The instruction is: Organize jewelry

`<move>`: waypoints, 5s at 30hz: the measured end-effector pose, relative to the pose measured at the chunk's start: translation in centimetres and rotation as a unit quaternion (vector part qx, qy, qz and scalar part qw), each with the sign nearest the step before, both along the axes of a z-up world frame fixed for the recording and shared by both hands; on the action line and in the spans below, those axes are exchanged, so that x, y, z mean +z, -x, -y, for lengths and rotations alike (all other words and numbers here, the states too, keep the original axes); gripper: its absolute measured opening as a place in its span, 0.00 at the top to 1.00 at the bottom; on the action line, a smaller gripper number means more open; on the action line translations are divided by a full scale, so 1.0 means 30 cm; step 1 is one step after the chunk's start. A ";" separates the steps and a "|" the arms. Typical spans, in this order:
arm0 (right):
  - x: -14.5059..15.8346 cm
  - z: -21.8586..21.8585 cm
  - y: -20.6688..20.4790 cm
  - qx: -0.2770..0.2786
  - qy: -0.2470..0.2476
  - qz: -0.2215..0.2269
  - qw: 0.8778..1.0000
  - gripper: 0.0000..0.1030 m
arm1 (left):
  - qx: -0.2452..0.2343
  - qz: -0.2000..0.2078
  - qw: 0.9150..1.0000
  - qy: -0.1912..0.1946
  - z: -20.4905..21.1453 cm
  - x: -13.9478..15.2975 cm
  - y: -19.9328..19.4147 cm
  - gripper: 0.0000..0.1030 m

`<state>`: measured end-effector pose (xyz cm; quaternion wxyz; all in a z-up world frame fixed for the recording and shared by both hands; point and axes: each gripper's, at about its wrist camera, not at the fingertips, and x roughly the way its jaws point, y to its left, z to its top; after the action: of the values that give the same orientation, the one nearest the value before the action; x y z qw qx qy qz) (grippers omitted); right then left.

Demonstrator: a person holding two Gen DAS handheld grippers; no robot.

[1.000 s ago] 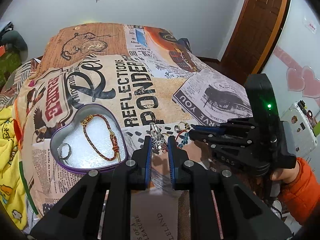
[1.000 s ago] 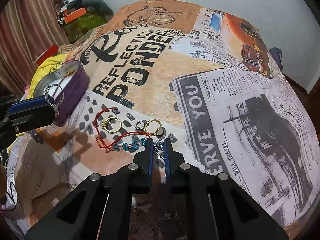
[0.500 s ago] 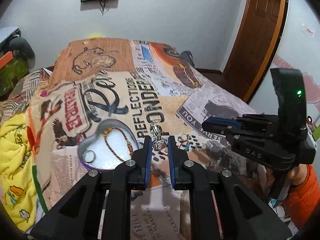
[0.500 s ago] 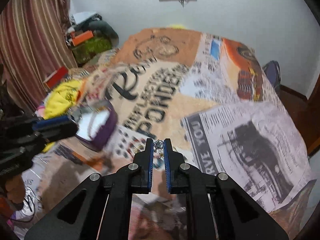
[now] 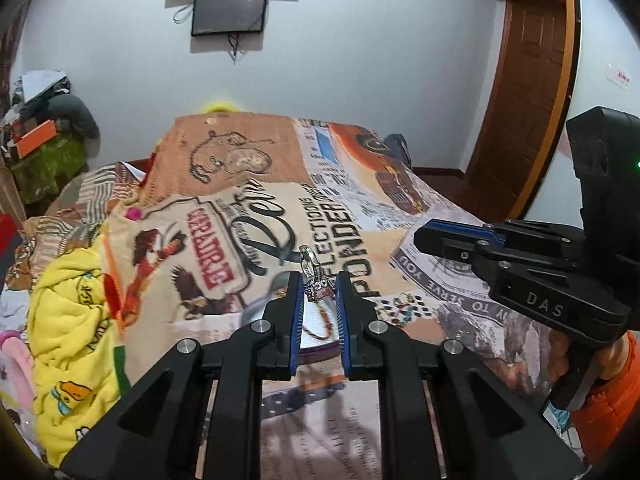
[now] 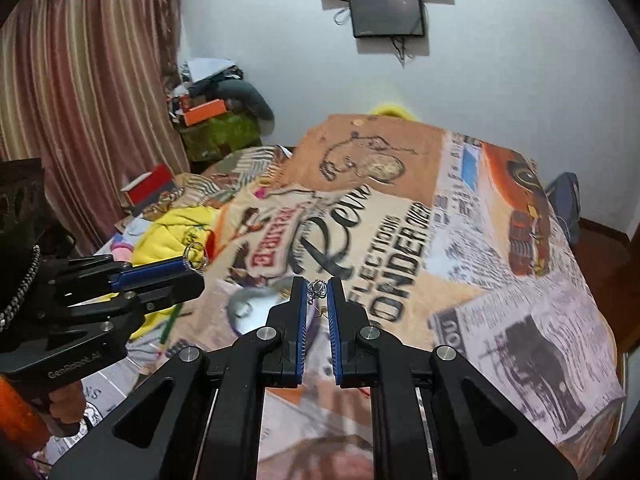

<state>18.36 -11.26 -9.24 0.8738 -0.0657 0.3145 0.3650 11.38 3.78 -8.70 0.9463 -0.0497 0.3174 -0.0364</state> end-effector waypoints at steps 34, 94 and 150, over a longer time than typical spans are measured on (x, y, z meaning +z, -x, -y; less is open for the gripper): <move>-0.227 -0.220 -0.119 0.032 0.025 -0.082 0.996 0.91 | -0.029 -0.080 0.995 0.044 -0.124 -0.256 -0.151 0.86; -0.215 0.299 -0.055 -0.111 0.046 -0.075 0.990 0.55 | -0.048 -0.126 0.991 0.017 0.184 -0.255 -0.119 0.54; -0.409 0.152 -0.218 -0.055 0.124 -0.115 0.984 0.75 | -0.038 -0.032 0.999 0.012 0.137 -0.131 -0.201 0.98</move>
<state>24.90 -15.81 -21.51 0.8357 -0.1134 0.4587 0.2800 17.42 -0.33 -12.64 0.9330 -0.0497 0.3485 -0.0748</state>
